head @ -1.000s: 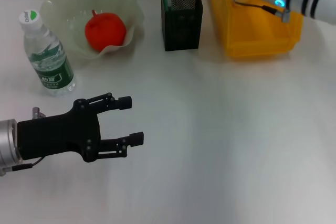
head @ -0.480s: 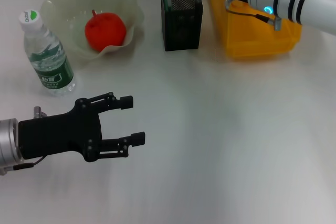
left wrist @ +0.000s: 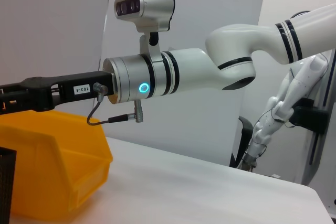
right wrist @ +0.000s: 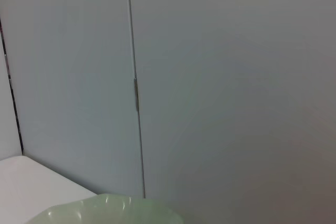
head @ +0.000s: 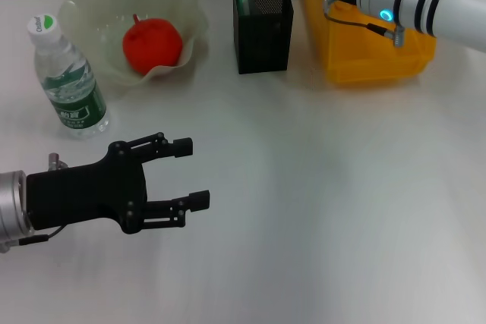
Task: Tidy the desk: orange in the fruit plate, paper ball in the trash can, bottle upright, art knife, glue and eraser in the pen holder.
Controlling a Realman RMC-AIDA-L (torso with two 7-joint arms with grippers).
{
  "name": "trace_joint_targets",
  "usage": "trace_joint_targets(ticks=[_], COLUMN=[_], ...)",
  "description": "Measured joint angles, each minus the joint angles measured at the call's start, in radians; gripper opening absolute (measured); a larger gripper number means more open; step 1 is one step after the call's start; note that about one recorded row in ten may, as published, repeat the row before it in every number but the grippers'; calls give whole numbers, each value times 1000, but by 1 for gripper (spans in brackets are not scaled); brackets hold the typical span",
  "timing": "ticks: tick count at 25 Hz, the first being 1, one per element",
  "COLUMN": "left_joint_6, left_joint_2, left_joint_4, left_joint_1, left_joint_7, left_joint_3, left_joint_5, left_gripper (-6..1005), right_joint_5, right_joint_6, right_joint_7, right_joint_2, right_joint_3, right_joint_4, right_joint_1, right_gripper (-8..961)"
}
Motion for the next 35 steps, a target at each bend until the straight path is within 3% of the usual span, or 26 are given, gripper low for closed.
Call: trace_joint_targets(ticks=[5, 11, 14, 15, 16, 17, 18, 19, 20, 21, 24, 26, 30, 35], left_joint_6=[3, 7, 9, 11, 11, 11, 11, 9, 9, 6, 5, 3, -8, -15], left_joint_2=[0, 0, -1, -5, -6, -7, -8, -8, -8, -9, -10, -10, -11, -9], left_joint_4=[0, -1, -7, -7, -8, -9, -9, -10, -10, -11, -11, -11, -11, -11], left_joint_1=[2, 2, -3, -4, -4, -5, -6, -7, -7, -8, -8, -9, -9, -8], left_joint_7=[2, 2, 2, 2, 2, 2, 4, 12, 12, 16, 16, 8, 5, 5], left_joint_3=[0, 0, -6, -7, -8, -8, -8, -8, -8, -8, -8, -7, -3, 0], left_joint_5=[0, 0, -5, -15, -20, -26, -30, -40, -40, -46, -47, -49, -46, -31], left_gripper=[844, 844, 844, 844, 844, 844, 844, 844, 844, 844, 844, 844, 844, 844], right_joint_5=[0, 0, 1, 5, 10, 10, 9, 0, 0, -32, -67, -184, -339, -381], right_joint_6=[-5, -46, -179, -323, -491, -491, -577, -724, -724, -850, -904, -986, -980, -949], right_joint_7=[24, 67, 169, 203, 220, 220, 222, 223, 223, 220, 212, 175, 130, 72], right_joint_2=[-3, -4, -7, -9, -11, -11, -15, -28, -28, -47, -57, -69, -65, -56], right_joint_3=[1, 10, 10, 11, 11, 11, 9, 4, 4, 1, 2, 8, 9, 4], right_joint_4=[-6, -37, -126, -190, -251, -251, -278, -311, -311, -318, -311, -285, -246, -217], right_joint_1=[-4, -25, -95, -155, -227, -227, -263, -323, -323, -368, -386, -411, -417, -424], right_gripper=[486, 641, 742, 775, 775, 775, 775, 775, 775, 775, 775, 775, 776, 776])
